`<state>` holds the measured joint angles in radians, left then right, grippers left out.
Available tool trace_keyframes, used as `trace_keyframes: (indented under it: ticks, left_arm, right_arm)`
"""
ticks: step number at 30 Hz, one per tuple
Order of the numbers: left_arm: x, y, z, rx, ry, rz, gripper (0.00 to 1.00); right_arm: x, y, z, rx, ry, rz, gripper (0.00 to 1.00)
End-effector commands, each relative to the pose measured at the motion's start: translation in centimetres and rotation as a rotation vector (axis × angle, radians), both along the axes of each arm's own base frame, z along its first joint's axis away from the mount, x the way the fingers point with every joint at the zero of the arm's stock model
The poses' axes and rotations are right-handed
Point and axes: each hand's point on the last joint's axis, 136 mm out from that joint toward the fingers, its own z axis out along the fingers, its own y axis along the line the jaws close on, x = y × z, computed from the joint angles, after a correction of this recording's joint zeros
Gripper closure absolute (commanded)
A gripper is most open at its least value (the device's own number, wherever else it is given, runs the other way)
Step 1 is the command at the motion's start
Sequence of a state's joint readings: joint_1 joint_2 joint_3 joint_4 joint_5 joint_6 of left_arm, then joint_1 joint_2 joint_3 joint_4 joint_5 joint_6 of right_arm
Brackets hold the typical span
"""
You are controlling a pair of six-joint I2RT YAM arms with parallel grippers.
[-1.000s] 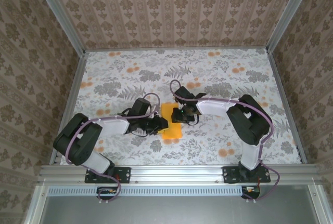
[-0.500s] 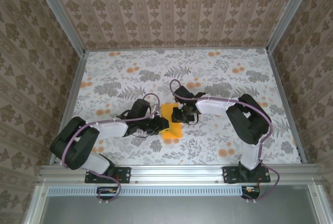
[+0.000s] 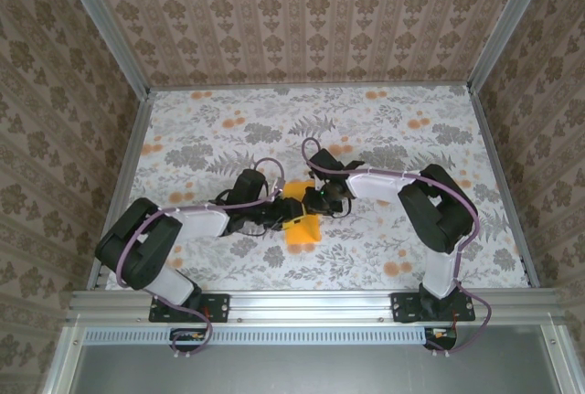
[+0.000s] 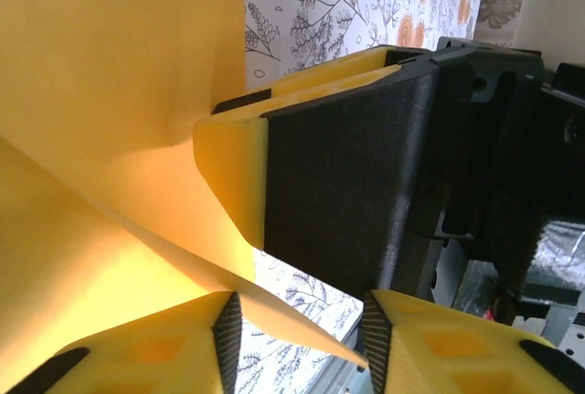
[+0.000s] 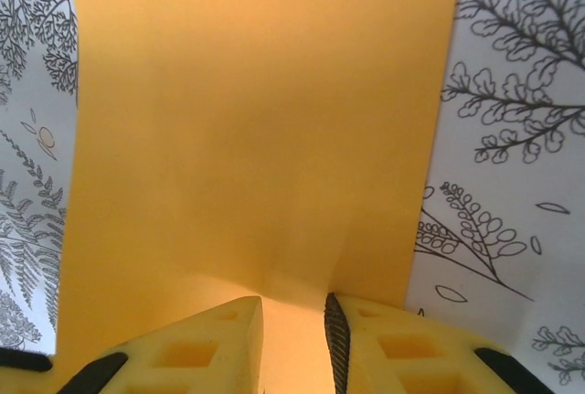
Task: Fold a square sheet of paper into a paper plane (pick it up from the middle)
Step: Fold the triangle a second time at the center of the table.
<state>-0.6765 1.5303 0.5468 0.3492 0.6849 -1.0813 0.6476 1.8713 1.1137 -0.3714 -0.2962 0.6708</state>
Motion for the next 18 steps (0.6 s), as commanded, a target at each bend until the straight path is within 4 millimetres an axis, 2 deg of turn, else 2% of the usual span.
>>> trace_keyframes:
  ticks: [1,8,18]
  left_arm:
    - [1.1,-0.7,0.7,-0.026,-0.023,0.005,0.53]
    - [1.6,-0.9,0.4,-0.038,-0.014,0.012,0.51]
    - [1.8,-0.9,-0.5,-0.030,0.004,0.020,0.54]
  right_arm:
    - [-0.7,-0.5,-0.4,0.021,0.047,-0.016,0.70]
    - [-0.5,0.0,0.4,0.093,0.065,-0.028,0.68]
    - [-0.1,-0.3,0.6,0.167,0.108,-0.094,0.68]
